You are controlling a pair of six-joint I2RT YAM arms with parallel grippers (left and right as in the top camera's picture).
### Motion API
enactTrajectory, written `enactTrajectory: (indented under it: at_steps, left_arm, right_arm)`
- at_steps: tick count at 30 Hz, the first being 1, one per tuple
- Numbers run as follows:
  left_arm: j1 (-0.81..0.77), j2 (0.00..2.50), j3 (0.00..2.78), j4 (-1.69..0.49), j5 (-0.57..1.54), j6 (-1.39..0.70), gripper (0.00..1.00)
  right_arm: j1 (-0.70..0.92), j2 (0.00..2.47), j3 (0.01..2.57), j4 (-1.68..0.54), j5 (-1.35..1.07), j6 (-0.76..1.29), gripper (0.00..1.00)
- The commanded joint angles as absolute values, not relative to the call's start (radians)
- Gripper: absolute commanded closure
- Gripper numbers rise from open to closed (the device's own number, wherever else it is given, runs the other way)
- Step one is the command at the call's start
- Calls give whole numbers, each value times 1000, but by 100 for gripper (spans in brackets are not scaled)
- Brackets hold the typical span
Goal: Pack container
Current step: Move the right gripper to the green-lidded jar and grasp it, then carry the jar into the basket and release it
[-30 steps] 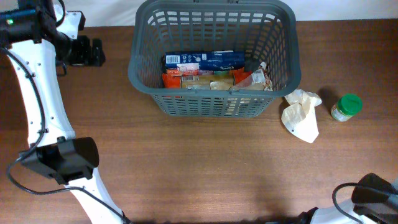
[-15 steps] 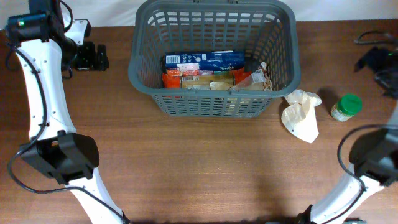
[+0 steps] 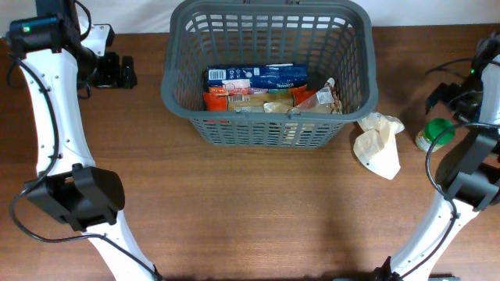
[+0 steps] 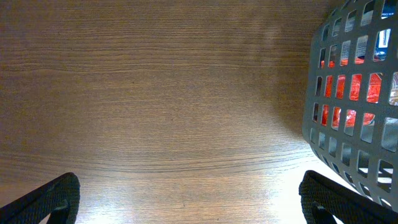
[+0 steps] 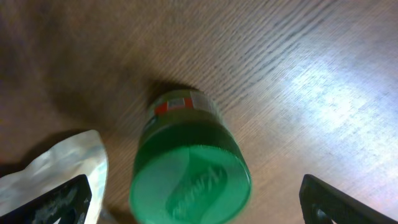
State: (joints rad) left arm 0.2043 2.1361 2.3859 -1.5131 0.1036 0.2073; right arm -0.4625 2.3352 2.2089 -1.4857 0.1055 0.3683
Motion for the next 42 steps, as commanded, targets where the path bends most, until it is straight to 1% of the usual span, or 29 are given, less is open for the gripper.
enactTrajectory:
  at_steps: [1, 8, 14, 15, 16, 18, 19, 21, 23, 28, 29, 32, 33, 34, 35, 36, 39, 42]
  left_arm:
    - [205, 2134, 2379, -1510, 100, 195, 1]
    - [205, 2134, 2379, -1510, 100, 195, 1]
    - [205, 2134, 2379, -1510, 100, 195, 1]
    - [205, 2134, 2379, -1510, 100, 195, 1]
    - [205, 2134, 2379, -1510, 100, 195, 1]
    - [205, 2134, 2379, -1510, 100, 195, 1]
    - [205, 2134, 2379, -1510, 100, 195, 1]
    - [205, 2134, 2379, -1510, 100, 195, 1]
    - [205, 2134, 2379, -1510, 100, 195, 1]
    - [205, 2134, 2379, -1510, 100, 195, 1]
    - [205, 2134, 2379, -1510, 100, 195, 1]
    - [205, 2134, 2379, -1510, 100, 195, 1]
    - [205, 2134, 2379, -1510, 100, 195, 1]
    - [205, 2134, 2379, -1510, 100, 195, 1]
    - [205, 2134, 2379, -1510, 100, 195, 1]
    - [205, 2134, 2379, -1510, 100, 195, 1]
    - [205, 2134, 2379, -1510, 100, 195, 1]
    - [205, 2134, 2379, -1510, 100, 195, 1]
  right_arm:
    - [-467, 2355, 2124, -1442, 86, 345, 1]
    - [-467, 2356, 1945, -1303, 78, 345, 1]
    - [-467, 2356, 1883, -1248, 56, 345, 0]
    - [-467, 2356, 1883, -1247, 56, 345, 1]
    - [-467, 2356, 1883, -1247, 56, 345, 4]
    - [-467, 2356, 1883, -1247, 56, 345, 12]
    - [-467, 2356, 1883, -1248, 56, 345, 25]
    - [-467, 2356, 1883, -1248, 56, 345, 30]
    - [-467, 2356, 1883, -1249, 56, 345, 33]
    - [-467, 2356, 1883, -1252, 56, 345, 33]
    - [-467, 2356, 1883, -1252, 56, 345, 34]
    - [-467, 2353, 1891, -1256, 56, 345, 45]
    - [-467, 2351, 1903, -1267, 55, 345, 52]
    - [-467, 2347, 1926, -1285, 51, 345, 69]
    - [-467, 2339, 1962, -1309, 43, 345, 79]
    - [-467, 2328, 2003, -1333, 32, 345, 96]
    - [-466, 2293, 2159, -1417, -3, 345, 96]
    - [-457, 2258, 2386, -1533, -80, 344, 96]
